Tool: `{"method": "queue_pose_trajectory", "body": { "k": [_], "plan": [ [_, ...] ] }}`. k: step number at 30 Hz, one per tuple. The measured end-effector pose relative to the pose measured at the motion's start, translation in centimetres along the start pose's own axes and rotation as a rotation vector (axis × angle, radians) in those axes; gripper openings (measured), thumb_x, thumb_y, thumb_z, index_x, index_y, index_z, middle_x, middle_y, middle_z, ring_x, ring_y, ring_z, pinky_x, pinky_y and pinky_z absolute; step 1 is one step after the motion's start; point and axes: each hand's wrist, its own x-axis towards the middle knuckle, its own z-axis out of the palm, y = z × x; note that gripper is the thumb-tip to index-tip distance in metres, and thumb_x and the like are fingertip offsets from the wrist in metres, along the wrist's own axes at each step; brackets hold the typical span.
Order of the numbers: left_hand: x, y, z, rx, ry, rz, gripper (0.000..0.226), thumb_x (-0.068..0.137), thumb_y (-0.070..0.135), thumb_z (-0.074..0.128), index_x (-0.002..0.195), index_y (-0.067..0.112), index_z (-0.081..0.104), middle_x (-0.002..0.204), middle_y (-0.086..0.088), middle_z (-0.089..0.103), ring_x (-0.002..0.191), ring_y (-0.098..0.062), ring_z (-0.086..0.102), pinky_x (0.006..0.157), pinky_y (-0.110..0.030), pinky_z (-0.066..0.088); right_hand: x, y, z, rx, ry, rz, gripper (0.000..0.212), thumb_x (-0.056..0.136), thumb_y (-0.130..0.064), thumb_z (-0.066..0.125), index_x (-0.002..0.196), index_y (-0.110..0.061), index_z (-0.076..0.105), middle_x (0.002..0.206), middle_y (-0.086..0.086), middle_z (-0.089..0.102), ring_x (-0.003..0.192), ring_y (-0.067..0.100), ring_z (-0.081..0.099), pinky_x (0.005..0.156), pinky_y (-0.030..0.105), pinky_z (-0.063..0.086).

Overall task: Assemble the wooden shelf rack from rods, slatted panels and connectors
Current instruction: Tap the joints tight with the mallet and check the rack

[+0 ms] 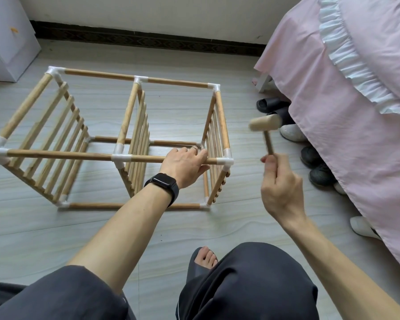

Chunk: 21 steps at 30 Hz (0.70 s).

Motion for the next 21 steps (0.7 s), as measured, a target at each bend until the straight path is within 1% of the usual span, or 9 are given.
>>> {"method": "queue_pose_trajectory", "body": {
  "k": [1, 2, 4, 6, 9, 12, 15, 18, 21],
  "plan": [
    [0.0, 0.0, 0.0, 0.002, -0.001, 0.000, 0.033, 0.105, 0.052, 0.033, 0.120, 0.023, 0.042, 0.108, -0.002, 0.059, 0.082, -0.021, 0.047, 0.071, -0.035, 0.033, 0.0, -0.1, 0.0, -0.007, 0.010, -0.026, 0.026, 0.106, -0.035, 0.032, 0.099, -0.021, 0.053, 0.055, -0.013, 0.047, 0.050, 0.008, 0.053, 0.049, 0.011, 0.034],
    [0.0, 0.0, 0.0, 0.007, -0.002, 0.001, 0.033, 0.105, 0.051, 0.033, 0.122, 0.023, 0.042, 0.109, -0.002, 0.059, 0.085, -0.022, 0.051, 0.071, -0.035, 0.034, -0.2, -0.2, 0.3, -0.085, -0.088, -0.037, 0.025, 0.107, -0.033, 0.031, 0.097, -0.021, 0.050, 0.056, -0.013, 0.046, 0.050, 0.009, 0.053, 0.049, 0.015, 0.034],
    [0.0, 0.1, -0.1, 0.003, -0.001, -0.003, 0.032, 0.106, 0.049, 0.032, 0.123, 0.023, 0.041, 0.110, -0.002, 0.059, 0.085, -0.022, 0.051, 0.071, -0.035, 0.033, -0.5, 0.1, 0.7, -0.346, -0.453, 0.032, 0.025, 0.107, -0.037, 0.029, 0.094, -0.022, 0.044, 0.060, -0.002, 0.050, 0.065, 0.033, 0.060, 0.053, 0.037, 0.034],
    [-0.1, 0.2, -0.1, 0.002, 0.011, -0.008, 0.031, 0.107, 0.047, 0.029, 0.120, 0.023, 0.041, 0.108, -0.001, 0.059, 0.080, -0.020, 0.044, 0.070, -0.035, 0.033, 0.6, 0.6, 0.2, -0.344, -0.504, 0.095, 0.024, 0.107, -0.039, 0.032, 0.100, -0.025, 0.049, 0.071, 0.004, 0.061, 0.075, 0.033, 0.062, 0.057, 0.039, 0.034],
    [-0.1, 0.2, -0.2, -0.001, 0.007, -0.018, 0.029, 0.107, 0.046, 0.029, 0.119, 0.023, 0.041, 0.107, -0.001, 0.059, 0.079, -0.019, 0.042, 0.070, -0.035, 0.032, 2.3, -0.6, -1.2, 0.227, -0.367, 0.275, 0.017, 0.106, -0.034, 0.044, 0.118, -0.045, 0.050, 0.082, 0.002, 0.069, 0.053, 0.006, 0.057, 0.054, 0.030, 0.043],
    [-0.2, 0.3, -0.3, 0.001, -0.005, -0.015, 0.030, 0.107, 0.046, 0.032, 0.123, 0.022, 0.041, 0.112, -0.002, 0.059, 0.088, -0.022, 0.051, 0.072, -0.036, 0.031, 3.1, -1.4, -1.9, 0.608, -0.365, 0.436, 0.037, 0.106, -0.020, 0.049, 0.121, -0.053, 0.050, 0.095, 0.008, 0.074, 0.048, 0.011, 0.053, 0.051, 0.028, 0.052],
    [-0.2, 0.4, -0.3, 0.003, 0.006, -0.016, 0.030, 0.107, 0.045, 0.030, 0.122, 0.021, 0.041, 0.112, -0.002, 0.059, 0.086, -0.023, 0.050, 0.072, -0.036, 0.030, 4.0, -2.1, -2.3, 0.860, -0.370, 0.610, 0.028, 0.107, -0.014, 0.044, 0.112, -0.030, 0.066, 0.104, 0.018, 0.072, 0.047, 0.012, 0.049, 0.047, 0.026, 0.049],
    [-0.2, 0.5, -0.3, -0.004, 0.019, -0.027, 0.027, 0.108, 0.043, 0.026, 0.116, 0.022, 0.041, 0.108, -0.002, 0.058, 0.079, -0.021, 0.039, 0.070, -0.037, 0.029, 4.8, -1.5, -3.0, 1.247, -0.492, 0.702, 0.040, 0.094, -0.019, 0.041, 0.116, -0.014, 0.073, 0.122, 0.018, 0.070, 0.052, 0.013, 0.047, 0.051, 0.025, 0.047],
    [-0.1, 0.6, -0.2, -0.009, 0.033, -0.035, 0.024, 0.109, 0.041, 0.027, 0.114, 0.022, 0.042, 0.106, -0.002, 0.059, 0.078, -0.021, 0.039, 0.070, -0.037, 0.030, 5.6, -1.5, -3.0, 1.188, -0.530, 0.637, 0.046, 0.080, -0.010, 0.053, 0.124, -0.010, 0.065, 0.112, 0.012, 0.073, 0.054, 0.013, 0.048, 0.053, 0.026, 0.048]
  ]
}}
